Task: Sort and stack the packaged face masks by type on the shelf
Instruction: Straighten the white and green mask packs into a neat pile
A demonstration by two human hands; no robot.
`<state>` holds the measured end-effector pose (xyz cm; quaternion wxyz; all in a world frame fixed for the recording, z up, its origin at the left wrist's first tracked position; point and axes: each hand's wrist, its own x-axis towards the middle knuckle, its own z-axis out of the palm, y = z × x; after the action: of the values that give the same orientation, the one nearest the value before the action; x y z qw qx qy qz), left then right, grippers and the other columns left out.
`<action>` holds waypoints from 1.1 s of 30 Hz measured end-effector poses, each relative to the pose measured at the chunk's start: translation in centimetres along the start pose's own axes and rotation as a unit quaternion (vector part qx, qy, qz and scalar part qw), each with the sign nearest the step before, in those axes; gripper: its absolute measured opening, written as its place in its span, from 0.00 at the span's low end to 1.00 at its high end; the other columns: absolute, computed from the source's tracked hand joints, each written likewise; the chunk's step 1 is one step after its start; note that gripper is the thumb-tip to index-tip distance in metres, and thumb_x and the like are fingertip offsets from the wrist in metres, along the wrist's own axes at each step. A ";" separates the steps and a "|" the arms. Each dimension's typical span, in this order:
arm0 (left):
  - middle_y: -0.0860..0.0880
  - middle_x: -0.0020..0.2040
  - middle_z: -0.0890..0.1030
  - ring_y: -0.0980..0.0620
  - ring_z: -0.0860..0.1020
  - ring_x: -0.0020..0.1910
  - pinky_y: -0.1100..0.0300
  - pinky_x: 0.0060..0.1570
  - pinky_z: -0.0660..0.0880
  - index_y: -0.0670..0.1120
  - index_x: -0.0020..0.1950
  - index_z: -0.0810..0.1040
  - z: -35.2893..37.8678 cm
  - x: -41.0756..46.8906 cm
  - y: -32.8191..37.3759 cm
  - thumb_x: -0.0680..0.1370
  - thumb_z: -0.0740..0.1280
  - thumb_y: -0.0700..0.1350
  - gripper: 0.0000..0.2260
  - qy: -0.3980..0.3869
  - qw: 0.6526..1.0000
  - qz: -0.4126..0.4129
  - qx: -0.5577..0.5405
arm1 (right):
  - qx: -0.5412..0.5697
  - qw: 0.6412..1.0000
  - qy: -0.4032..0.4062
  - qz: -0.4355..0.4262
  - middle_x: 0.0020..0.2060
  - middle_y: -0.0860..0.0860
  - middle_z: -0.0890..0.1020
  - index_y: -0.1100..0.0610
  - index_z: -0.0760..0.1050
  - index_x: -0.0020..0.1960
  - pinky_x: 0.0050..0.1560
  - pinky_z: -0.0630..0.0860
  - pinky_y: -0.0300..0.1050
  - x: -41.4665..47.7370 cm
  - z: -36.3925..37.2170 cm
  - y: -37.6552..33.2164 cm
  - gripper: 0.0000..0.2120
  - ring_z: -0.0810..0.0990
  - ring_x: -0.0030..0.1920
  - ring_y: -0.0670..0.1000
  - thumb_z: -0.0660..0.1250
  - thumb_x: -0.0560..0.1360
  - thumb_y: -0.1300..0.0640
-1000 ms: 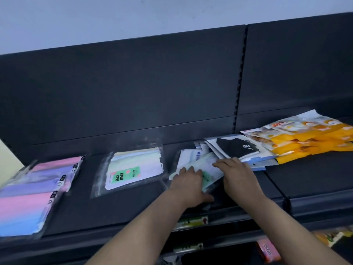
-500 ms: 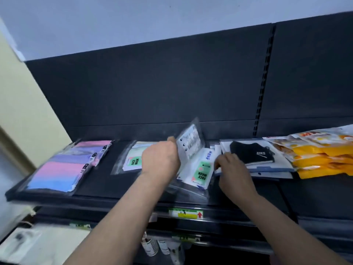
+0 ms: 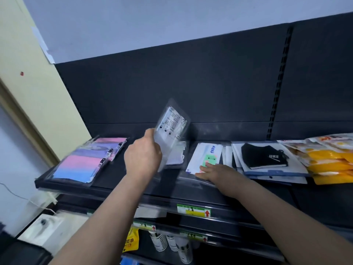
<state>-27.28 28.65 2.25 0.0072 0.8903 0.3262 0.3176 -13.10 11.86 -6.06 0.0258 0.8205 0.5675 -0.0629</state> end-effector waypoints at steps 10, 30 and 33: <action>0.40 0.46 0.82 0.36 0.78 0.45 0.54 0.37 0.64 0.47 0.67 0.71 1.2 -0.9 -1.7 0.75 0.57 0.37 0.20 -0.008 1.000 -0.013 0.010 | 0.146 0.976 0.105 0.124 0.61 0.50 0.72 0.52 0.73 0.61 0.58 0.68 0.45 1.3 0.6 -0.9 0.19 0.69 0.64 0.52 0.64 0.75 0.43; 0.43 0.60 0.81 0.43 0.79 0.61 0.40 0.63 0.72 0.47 0.63 0.80 9.6 -0.4 -10.3 0.68 0.61 0.29 0.27 -0.072 0.967 0.200 -0.140 | 0.178 0.960 0.066 0.207 0.53 0.47 0.78 0.48 0.76 0.56 0.50 0.73 0.44 2.6 -0.2 -2.9 0.26 0.76 0.55 0.51 0.75 0.63 0.38; 0.46 0.62 0.81 0.46 0.78 0.63 0.43 0.67 0.68 0.49 0.63 0.80 9.7 0.5 -10.5 0.69 0.63 0.29 0.26 -0.087 0.958 0.245 -0.120 | 0.089 0.972 0.091 0.200 0.52 0.51 0.81 0.54 0.78 0.53 0.51 0.75 0.46 3.2 0.4 -3.3 0.14 0.78 0.53 0.54 0.67 0.74 0.46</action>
<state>-27.49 39.12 -7.52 0.0642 0.9597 0.0553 0.2680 -15.10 16.00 -6.80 -0.0870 0.9186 0.3842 -0.0319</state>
